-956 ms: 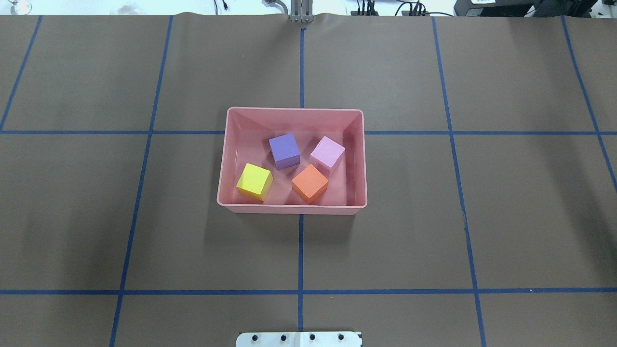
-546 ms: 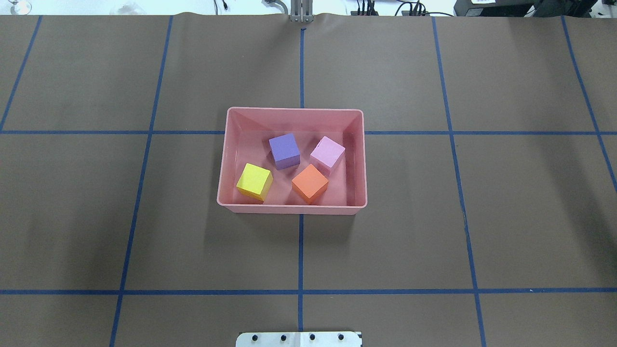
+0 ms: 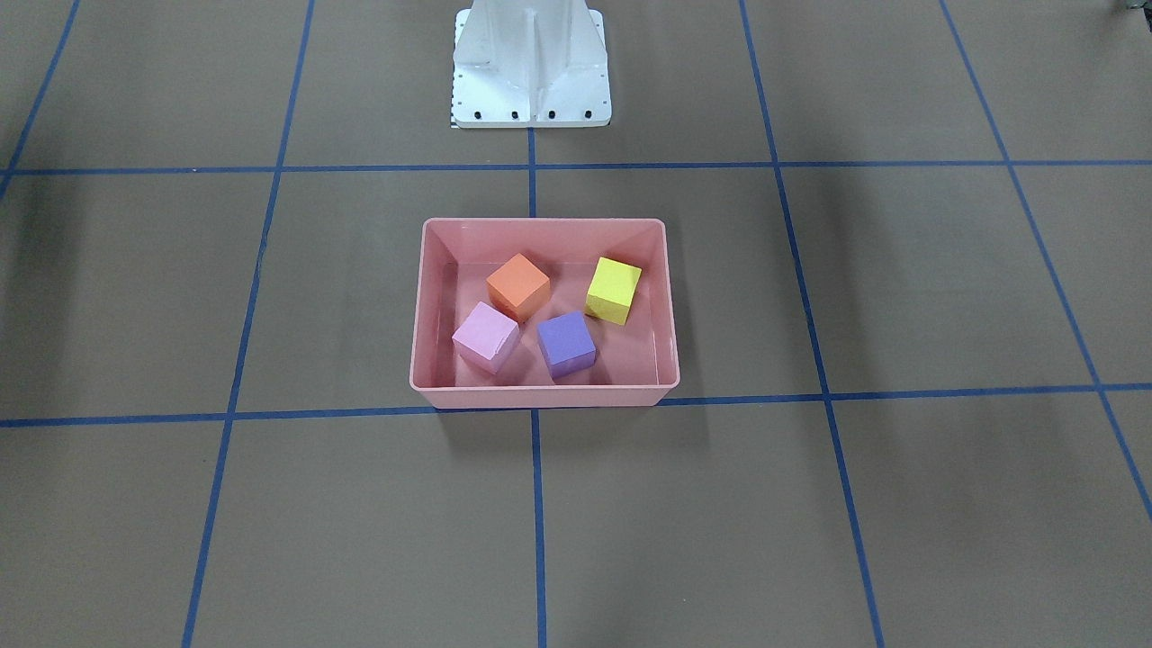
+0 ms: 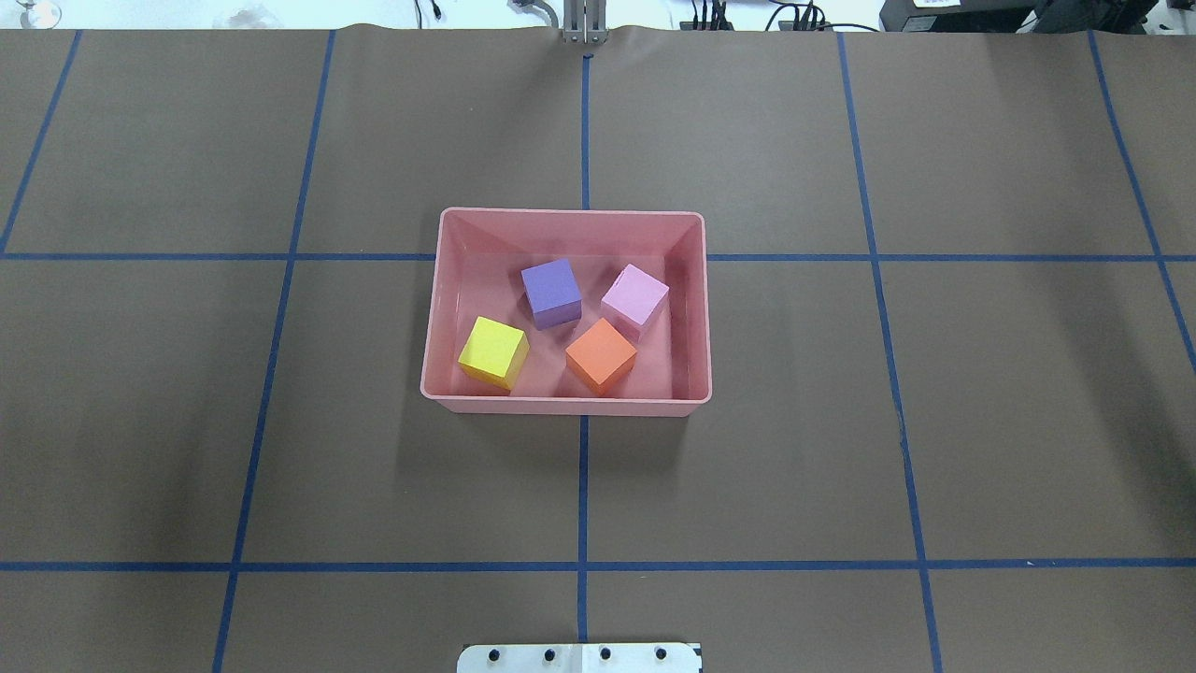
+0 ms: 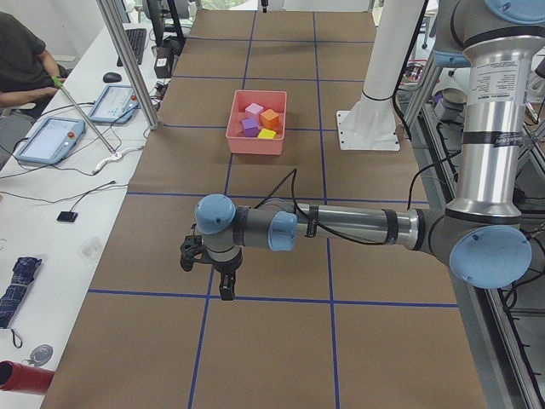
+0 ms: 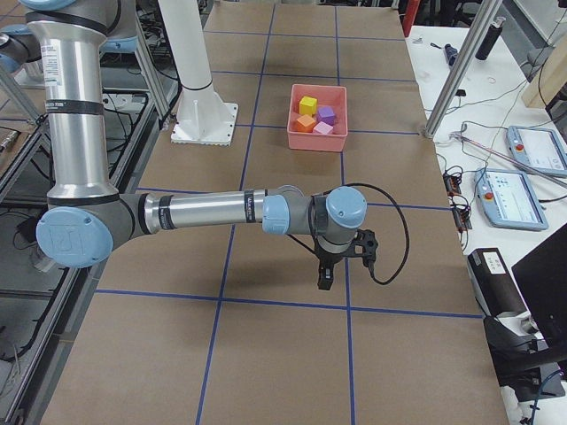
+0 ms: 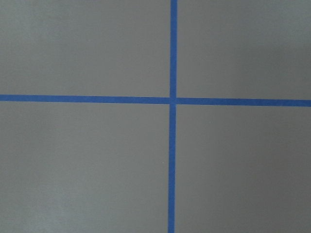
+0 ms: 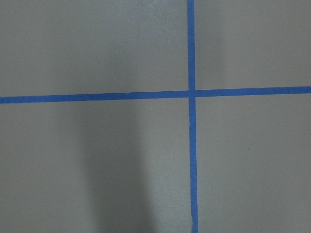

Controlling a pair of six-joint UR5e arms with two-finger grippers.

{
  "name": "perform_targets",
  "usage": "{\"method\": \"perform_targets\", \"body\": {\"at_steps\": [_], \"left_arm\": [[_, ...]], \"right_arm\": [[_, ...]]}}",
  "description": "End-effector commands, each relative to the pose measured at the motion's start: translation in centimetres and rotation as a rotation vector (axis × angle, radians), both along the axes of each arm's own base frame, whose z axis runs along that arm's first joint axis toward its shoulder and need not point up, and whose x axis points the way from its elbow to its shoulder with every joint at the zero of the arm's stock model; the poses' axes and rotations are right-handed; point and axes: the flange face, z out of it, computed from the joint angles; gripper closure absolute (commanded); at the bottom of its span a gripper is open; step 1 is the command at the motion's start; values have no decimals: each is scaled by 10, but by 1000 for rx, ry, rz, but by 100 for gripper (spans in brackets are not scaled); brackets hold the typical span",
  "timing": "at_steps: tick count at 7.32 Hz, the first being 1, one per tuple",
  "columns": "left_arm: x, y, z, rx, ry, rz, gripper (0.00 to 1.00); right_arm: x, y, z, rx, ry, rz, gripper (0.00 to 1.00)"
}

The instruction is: Place blocks into pink bin with both arms

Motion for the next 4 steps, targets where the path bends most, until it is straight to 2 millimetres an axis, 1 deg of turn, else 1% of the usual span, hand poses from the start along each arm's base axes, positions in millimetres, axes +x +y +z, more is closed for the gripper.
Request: {"method": "perform_targets", "body": {"at_steps": [1,2,3,4], "left_arm": [[-2,1,-3,-28,5,-42,0],[-4,9,0,-22,7,-44,0],[-5,22,7,-27,5,-44,0],[-5,24,11,-34,5,-44,0]], "right_arm": [[0,0,-2,4,-2,1,0],[1,0,-3,6,-1,2,0],[2,1,-4,7,-8,5,0],[1,1,-3,5,-10,4,0]]}}
